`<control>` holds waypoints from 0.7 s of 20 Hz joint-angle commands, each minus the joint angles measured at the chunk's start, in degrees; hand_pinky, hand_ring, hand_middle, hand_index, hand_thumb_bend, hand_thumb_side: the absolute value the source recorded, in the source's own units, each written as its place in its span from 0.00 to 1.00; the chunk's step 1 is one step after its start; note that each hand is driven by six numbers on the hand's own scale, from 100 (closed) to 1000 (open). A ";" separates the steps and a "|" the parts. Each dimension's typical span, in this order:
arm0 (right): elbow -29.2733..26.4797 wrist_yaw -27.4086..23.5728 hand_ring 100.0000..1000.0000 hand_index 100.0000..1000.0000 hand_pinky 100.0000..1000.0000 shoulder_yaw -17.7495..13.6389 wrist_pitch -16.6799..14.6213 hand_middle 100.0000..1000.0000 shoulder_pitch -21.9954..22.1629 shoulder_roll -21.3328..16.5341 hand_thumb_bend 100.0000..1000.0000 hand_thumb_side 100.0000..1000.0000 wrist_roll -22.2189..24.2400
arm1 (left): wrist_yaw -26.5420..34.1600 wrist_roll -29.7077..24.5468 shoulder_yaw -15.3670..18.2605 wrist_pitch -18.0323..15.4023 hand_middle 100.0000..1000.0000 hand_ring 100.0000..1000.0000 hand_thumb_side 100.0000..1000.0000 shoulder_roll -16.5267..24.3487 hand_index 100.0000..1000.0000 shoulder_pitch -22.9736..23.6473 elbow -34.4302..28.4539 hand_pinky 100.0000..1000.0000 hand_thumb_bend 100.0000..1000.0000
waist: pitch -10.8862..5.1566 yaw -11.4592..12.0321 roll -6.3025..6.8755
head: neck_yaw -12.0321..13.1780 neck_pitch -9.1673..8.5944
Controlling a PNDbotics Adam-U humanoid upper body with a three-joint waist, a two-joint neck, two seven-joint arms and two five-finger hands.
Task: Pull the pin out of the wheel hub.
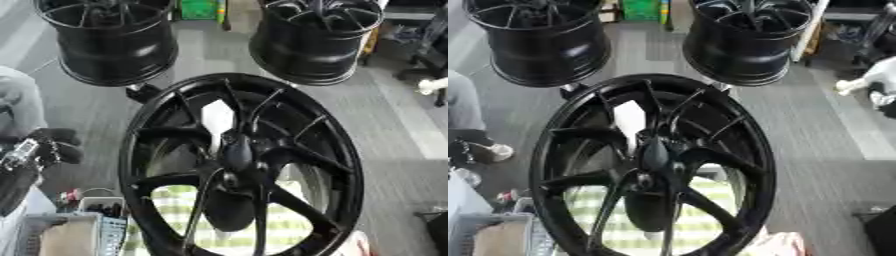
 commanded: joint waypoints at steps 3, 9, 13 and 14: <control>2.36 0.73 0.72 0.94 0.64 -5.10 1.87 0.79 1.51 6.01 0.00 0.35 -9.25 | 0.04 0.36 0.58 -0.10 0.61 0.61 0.90 0.95 0.75 -0.68 -1.12 0.64 0.00 | -0.41 -0.06 0.21 | 0.08 -0.15; 2.98 -1.63 0.74 0.94 0.64 -7.38 1.33 0.84 1.97 12.15 0.00 0.52 -23.23 | 0.17 0.42 0.63 0.00 0.61 0.61 0.90 0.72 0.75 -0.59 -1.14 0.64 0.00 | -0.59 0.14 0.40 | -0.13 -0.15; 2.12 -3.20 0.73 0.92 0.62 -7.07 -0.63 0.83 0.71 14.24 0.00 0.56 -30.69 | 0.19 0.36 0.58 -0.01 0.61 0.61 0.90 0.50 0.75 -0.46 -1.13 0.64 0.00 | -0.74 0.08 0.70 | -0.51 -0.15; 1.93 -3.36 0.73 0.92 0.62 -6.97 -1.14 0.82 0.28 14.82 0.00 0.56 -31.86 | 0.24 0.35 0.57 -0.02 0.61 0.61 0.90 0.47 0.75 -0.48 -1.13 0.64 0.00 | -0.77 0.09 0.74 | -0.69 -0.15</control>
